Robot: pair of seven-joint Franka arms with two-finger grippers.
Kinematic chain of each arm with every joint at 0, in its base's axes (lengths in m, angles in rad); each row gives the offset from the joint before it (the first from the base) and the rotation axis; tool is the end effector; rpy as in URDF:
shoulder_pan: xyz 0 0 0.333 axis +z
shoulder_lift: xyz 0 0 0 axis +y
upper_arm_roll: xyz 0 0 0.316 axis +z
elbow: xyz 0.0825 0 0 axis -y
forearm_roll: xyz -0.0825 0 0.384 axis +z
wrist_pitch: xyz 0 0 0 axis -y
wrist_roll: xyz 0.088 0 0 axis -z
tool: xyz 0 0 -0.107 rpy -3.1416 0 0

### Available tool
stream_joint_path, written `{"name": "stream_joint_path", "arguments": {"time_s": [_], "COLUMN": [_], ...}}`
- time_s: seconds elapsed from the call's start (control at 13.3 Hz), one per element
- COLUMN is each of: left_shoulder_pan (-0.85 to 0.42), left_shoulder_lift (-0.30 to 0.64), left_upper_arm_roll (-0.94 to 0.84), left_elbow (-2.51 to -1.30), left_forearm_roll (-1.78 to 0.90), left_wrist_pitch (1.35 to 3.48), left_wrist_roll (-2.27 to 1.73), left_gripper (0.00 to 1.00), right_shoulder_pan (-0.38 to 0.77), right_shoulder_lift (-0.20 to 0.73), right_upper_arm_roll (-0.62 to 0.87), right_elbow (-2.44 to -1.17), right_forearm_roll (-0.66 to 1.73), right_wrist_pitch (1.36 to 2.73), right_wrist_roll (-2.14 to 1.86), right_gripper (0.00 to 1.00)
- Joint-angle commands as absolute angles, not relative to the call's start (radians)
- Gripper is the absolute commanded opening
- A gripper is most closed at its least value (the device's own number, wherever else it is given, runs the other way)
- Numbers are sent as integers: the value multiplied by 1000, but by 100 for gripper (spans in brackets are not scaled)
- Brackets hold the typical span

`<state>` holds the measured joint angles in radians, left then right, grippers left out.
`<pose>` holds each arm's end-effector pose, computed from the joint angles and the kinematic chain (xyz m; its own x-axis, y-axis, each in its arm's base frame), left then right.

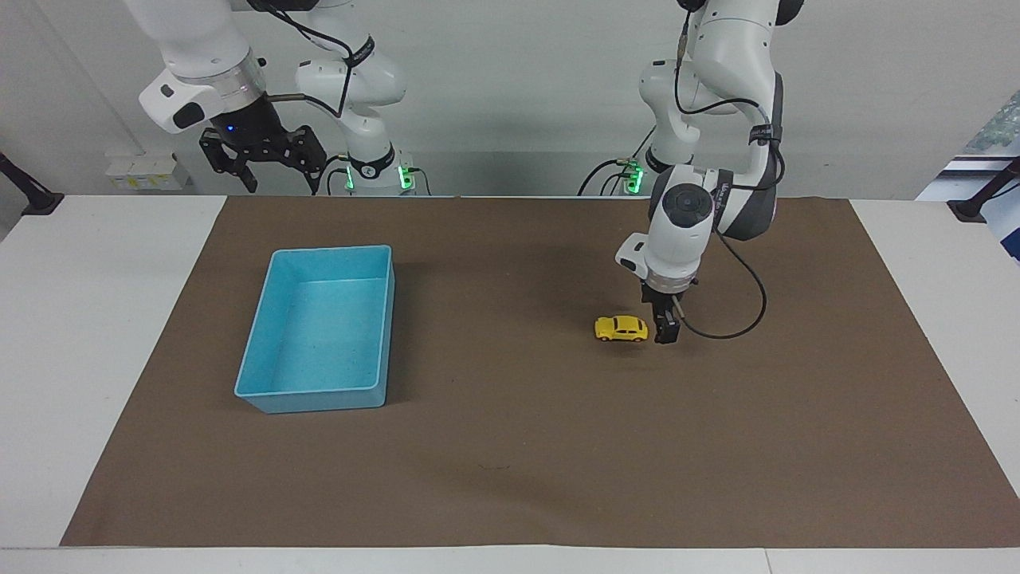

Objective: Wind up and store yellow beetle car
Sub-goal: 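Release the car and raise the left gripper back to rest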

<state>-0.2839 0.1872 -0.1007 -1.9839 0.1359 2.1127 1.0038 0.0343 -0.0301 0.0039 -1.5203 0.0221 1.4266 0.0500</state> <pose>0.5454 -0.2122 0.3681 0.1092 -0.9878 -0.1110 -0.9939 -0.1099 0.0005 0.5296 0.0229 0.6521 0.9979 -0.0087 -0.0645 -0.0099 -0.9998 -0.0187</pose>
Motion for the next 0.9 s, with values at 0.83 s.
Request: {"name": "stream_joint_path", "arguments": {"time_s": [0.83], "left_shoulder_pan": [-84], "left_shoulder_lift": [107], "left_upper_arm_roll": [-71], "left_elbow": [-1682], "left_forearm_roll": [146], "left_wrist_pitch": [1824], "left_wrist_roll": [174], "left_gripper": [100], "right_shoulder_pan": [46], "right_shoulder_lift": [-101], "right_upper_arm_roll": [17], "right_elbow": [-1618], "right_forearm_roll": [29], "right_wrist_pitch": [1448], "right_wrist_roll": [-274], "right_gripper": [100]}}
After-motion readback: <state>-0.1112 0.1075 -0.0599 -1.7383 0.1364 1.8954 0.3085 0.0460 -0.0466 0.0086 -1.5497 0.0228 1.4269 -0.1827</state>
